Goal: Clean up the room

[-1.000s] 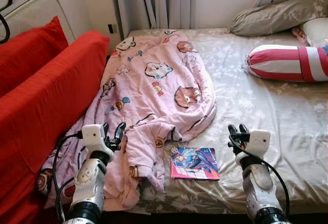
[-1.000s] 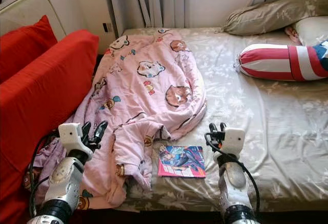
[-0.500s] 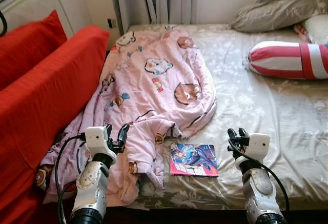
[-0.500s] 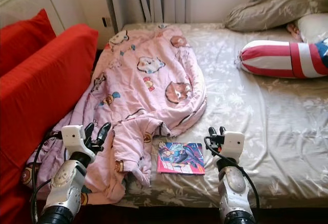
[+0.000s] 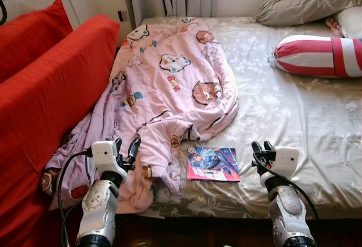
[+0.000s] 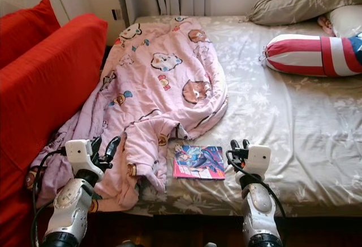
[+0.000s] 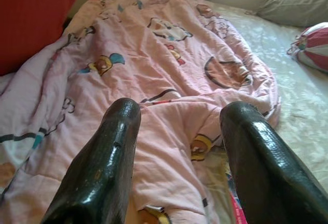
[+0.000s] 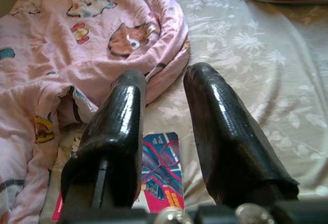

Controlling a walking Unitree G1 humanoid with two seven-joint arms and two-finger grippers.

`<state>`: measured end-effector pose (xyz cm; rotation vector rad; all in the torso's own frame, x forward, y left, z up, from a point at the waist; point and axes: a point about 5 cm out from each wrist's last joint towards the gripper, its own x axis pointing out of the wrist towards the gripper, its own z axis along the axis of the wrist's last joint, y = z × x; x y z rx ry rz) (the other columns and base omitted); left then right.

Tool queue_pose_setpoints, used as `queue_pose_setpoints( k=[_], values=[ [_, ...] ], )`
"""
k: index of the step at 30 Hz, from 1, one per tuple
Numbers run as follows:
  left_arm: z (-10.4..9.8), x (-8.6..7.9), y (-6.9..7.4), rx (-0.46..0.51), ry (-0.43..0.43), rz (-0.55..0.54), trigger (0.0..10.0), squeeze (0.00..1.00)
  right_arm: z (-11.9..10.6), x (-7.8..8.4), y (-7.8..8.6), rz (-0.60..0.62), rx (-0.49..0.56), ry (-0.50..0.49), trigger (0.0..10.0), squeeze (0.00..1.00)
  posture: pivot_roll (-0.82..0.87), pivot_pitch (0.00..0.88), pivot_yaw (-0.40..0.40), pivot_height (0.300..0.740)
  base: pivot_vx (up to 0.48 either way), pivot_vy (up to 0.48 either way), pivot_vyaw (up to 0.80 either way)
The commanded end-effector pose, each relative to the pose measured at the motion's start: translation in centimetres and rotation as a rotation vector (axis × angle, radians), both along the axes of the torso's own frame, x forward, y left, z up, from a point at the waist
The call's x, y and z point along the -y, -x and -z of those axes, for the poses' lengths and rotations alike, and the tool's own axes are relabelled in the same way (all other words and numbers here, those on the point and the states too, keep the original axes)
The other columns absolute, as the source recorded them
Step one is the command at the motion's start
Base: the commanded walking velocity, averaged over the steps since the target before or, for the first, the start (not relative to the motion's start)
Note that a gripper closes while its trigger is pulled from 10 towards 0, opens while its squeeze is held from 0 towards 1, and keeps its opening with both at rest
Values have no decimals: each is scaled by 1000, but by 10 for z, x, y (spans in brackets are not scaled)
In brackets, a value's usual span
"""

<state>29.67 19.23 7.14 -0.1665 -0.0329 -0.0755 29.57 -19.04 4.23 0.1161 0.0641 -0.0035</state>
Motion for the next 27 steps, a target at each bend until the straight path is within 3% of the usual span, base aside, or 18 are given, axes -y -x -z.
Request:
queue_pose_setpoints(
  k=[1,11,15,27],
  values=[
    [2,-4,3,-17,-6,-6,10000,0,5,-3,4,-11,-18,1,10000,0,11,160,3,651,0,0,0],
    [1,-13,3,-32,-26,-22,10000,0,2,-10,0,-47,-30,-12,10000,0,1,178,0,641,0,0,0],
    [1,-13,4,-35,-31,-20,10000,0,2,-11,2,-59,-21,-5,10000,0,1,182,1,621,0,0,0],
    [4,-13,5,-58,-32,-20,10000,0,6,-17,5,-92,-39,-29,10000,0,3,191,1,621,0,0,0]
  ],
)
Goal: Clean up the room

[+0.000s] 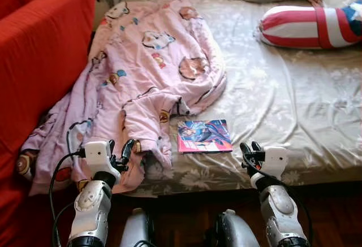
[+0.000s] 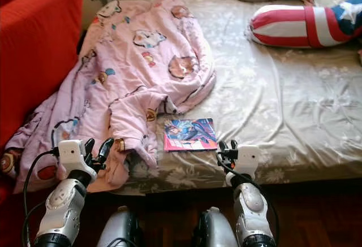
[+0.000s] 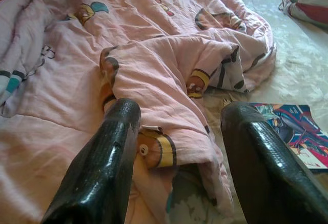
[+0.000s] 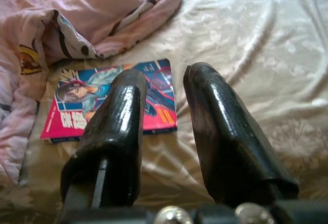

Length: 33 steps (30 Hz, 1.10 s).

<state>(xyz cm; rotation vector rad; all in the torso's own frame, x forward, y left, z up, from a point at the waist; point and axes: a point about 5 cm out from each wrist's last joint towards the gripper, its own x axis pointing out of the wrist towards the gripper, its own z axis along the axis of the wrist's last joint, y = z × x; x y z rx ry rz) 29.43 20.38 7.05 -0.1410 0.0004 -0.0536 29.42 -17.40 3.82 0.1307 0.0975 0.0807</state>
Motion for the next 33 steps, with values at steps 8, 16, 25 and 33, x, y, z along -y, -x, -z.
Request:
queue_pose_setpoints(
  k=[8,16,25,33],
  values=[
    [5,-1,3,-35,-1,-2,10000,0,5,-2,5,-20,-21,-8,10000,0,3,190,0,621,0,0,0],
    [6,0,3,-40,1,3,10000,0,7,-4,6,-44,-29,27,10000,0,2,182,3,621,0,0,70],
    [7,3,3,-46,3,14,10000,0,8,-4,9,-39,-22,-1,10000,0,0,173,3,621,0,0,292],
    [8,4,3,-50,3,20,10000,0,9,-7,10,-64,-22,31,10000,0,-1,169,6,621,0,0,0]
  ],
)
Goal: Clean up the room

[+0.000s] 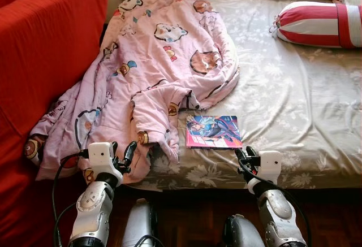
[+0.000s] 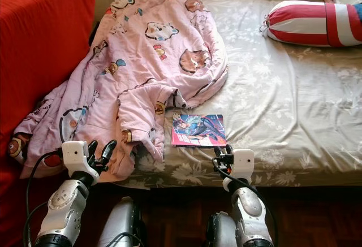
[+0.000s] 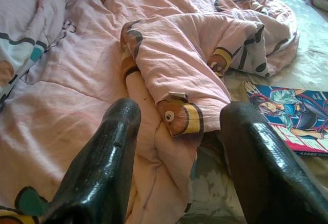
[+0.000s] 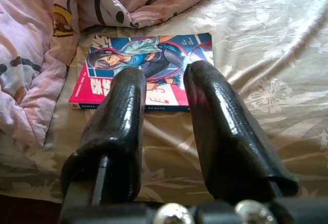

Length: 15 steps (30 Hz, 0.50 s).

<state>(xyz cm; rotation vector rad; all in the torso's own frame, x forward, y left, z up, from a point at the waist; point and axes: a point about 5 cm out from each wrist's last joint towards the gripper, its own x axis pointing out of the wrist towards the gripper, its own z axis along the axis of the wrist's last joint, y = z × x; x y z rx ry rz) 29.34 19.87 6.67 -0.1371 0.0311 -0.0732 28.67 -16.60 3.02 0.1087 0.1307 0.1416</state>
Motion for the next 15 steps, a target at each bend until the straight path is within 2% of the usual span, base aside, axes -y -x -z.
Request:
queue_pose_setpoints(
  k=[1,3,5,15],
  values=[
    [4,-1,2,-23,6,1,10000,0,0,0,3,-13,13,21,10000,0,1,170,8,621,0,0,594],
    [4,-1,3,-23,7,3,10000,0,1,-1,4,-16,11,24,10000,0,1,170,8,621,0,0,800],
    [3,0,3,-23,0,13,10000,0,2,-3,5,-22,5,0,10000,0,1,179,9,621,122,0,0],
    [4,3,2,-29,-2,20,10000,0,1,1,3,16,4,6,10000,0,2,192,9,621,254,0,0]
  ],
)
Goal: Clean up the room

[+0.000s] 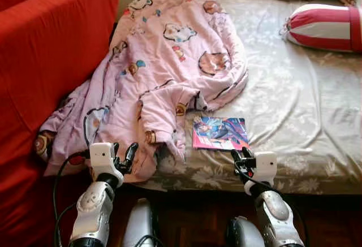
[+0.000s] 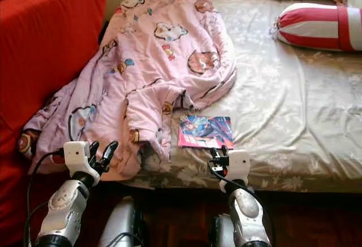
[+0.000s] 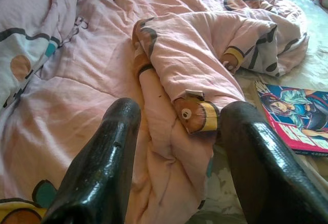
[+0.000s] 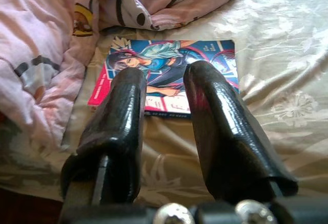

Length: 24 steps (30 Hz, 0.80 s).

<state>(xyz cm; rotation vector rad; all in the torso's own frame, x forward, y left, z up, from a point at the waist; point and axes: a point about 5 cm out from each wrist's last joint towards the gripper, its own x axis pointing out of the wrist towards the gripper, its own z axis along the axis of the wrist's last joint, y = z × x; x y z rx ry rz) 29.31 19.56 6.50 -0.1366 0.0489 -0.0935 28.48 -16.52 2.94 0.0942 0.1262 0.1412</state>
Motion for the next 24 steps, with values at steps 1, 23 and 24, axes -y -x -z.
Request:
queue_pose_setpoints(
  k=[1,23,24],
  values=[
    [2,0,1,-18,-9,4,10000,0,0,3,1,16,-1,-7,10000,0,3,194,9,621,281,0,0],
    [3,3,3,-21,-27,32,10000,0,3,-1,5,-20,-3,26,10000,0,1,212,7,621,285,0,73],
    [3,4,3,-21,-27,33,10000,0,3,0,5,-19,-4,28,10000,0,1,212,7,621,289,0,0]
  ],
)
